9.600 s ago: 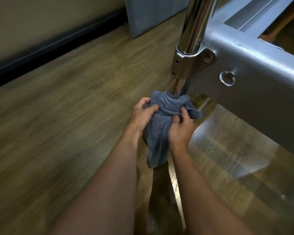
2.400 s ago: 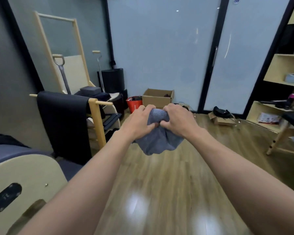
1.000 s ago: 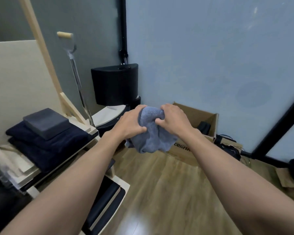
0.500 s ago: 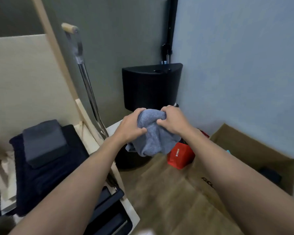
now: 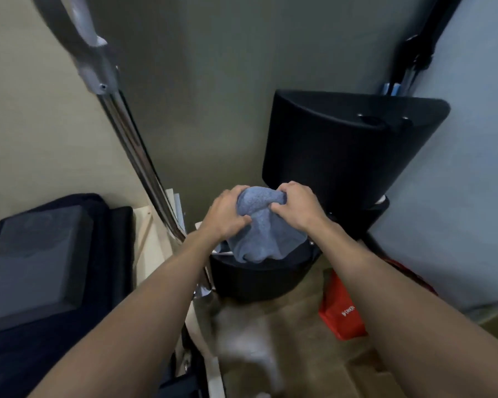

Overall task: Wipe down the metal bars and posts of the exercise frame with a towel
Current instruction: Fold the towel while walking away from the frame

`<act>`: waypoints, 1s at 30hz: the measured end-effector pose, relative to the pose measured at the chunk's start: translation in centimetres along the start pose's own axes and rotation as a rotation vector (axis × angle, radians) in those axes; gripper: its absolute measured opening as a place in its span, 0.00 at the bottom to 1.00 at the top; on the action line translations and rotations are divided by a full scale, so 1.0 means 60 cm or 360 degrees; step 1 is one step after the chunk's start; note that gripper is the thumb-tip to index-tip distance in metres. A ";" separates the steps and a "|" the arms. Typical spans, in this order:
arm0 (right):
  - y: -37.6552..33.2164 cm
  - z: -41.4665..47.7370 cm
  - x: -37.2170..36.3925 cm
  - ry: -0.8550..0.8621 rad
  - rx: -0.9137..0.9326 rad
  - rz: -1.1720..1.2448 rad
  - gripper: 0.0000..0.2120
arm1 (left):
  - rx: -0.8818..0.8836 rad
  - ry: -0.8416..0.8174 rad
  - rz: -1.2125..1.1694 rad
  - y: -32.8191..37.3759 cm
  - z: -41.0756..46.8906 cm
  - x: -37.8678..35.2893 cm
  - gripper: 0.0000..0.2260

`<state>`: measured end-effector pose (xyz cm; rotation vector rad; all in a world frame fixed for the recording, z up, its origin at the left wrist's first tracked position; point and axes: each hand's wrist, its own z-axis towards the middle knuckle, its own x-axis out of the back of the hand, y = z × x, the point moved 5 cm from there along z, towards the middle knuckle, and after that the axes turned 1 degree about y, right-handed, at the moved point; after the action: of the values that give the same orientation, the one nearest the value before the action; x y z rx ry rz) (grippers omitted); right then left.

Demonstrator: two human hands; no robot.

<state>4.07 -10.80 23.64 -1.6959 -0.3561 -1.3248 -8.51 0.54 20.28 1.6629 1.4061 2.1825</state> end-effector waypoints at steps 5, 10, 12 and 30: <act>0.074 0.173 -0.078 -0.0171 -0.0014 0.0072 0.07 | 0.0203 0.0042 -0.0009 -0.061 0.133 -0.055 0.29; 0.141 0.313 -0.182 -0.0422 -0.0075 0.0158 0.03 | 0.0524 -0.0016 -0.0026 -0.156 0.241 -0.127 0.28; 0.167 0.359 -0.234 -0.0534 -0.0068 0.0126 0.06 | 0.0645 -0.0076 -0.0107 -0.202 0.287 -0.156 0.26; 0.273 0.363 -0.535 -0.1057 0.0291 -0.0441 0.35 | 0.1322 -0.0264 0.0159 -0.417 0.265 -0.406 0.43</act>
<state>16.65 7.34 -12.24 -1.9390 -1.0926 -0.8399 2.91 11.89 -14.51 2.0849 2.4070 1.5005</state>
